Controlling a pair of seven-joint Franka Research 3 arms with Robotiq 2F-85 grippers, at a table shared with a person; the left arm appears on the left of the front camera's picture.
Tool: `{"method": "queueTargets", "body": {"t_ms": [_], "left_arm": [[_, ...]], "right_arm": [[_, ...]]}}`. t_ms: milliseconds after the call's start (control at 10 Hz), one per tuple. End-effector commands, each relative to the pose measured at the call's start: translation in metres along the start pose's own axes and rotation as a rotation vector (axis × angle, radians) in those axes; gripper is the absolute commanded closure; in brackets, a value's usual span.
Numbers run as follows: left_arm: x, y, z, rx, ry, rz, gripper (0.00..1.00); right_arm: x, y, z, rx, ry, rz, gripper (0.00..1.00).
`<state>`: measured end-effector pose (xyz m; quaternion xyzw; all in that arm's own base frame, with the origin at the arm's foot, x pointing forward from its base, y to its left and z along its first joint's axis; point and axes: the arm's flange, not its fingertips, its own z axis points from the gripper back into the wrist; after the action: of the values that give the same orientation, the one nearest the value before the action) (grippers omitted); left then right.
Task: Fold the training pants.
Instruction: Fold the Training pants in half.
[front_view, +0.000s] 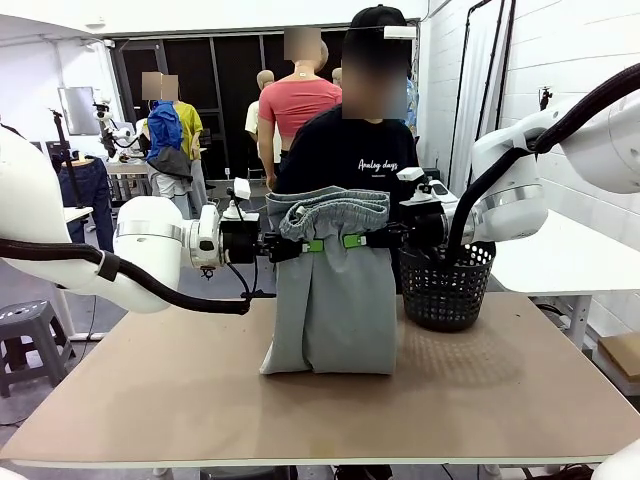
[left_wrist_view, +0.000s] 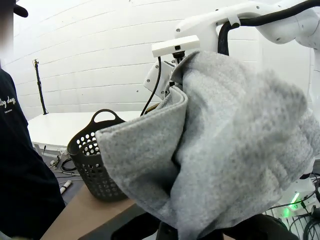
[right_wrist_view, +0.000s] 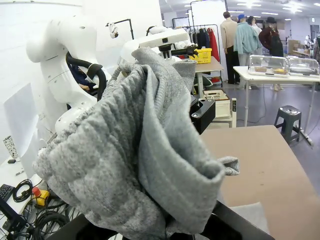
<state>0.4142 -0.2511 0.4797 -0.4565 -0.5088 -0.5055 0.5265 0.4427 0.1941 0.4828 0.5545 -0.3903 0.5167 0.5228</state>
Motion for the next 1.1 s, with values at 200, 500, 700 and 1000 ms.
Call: {"method": "queueTargets", "body": {"t_ms": [200, 500, 700, 1000], "left_arm": [[0.0033, 0.0002, -0.0004, 0.011, -0.008, -0.02, 1.0], [0.0033, 0.0002, -0.0004, 0.011, -0.008, -0.02, 1.0], [0.0033, 0.0002, -0.0004, 0.011, -0.008, -0.02, 1.0], [0.0033, 0.0002, -0.0004, 0.011, -0.008, -0.02, 1.0]], "right_arm": [[-0.0001, 0.0019, -0.0017, -0.006, -0.022, -0.01, 1.0], [-0.0001, 0.0019, -0.0017, -0.006, -0.022, -0.01, 1.0], [-0.0001, 0.0019, -0.0017, -0.006, -0.022, -0.01, 1.0], [-0.0001, 0.0019, -0.0017, -0.006, -0.022, -0.01, 1.0]]}}
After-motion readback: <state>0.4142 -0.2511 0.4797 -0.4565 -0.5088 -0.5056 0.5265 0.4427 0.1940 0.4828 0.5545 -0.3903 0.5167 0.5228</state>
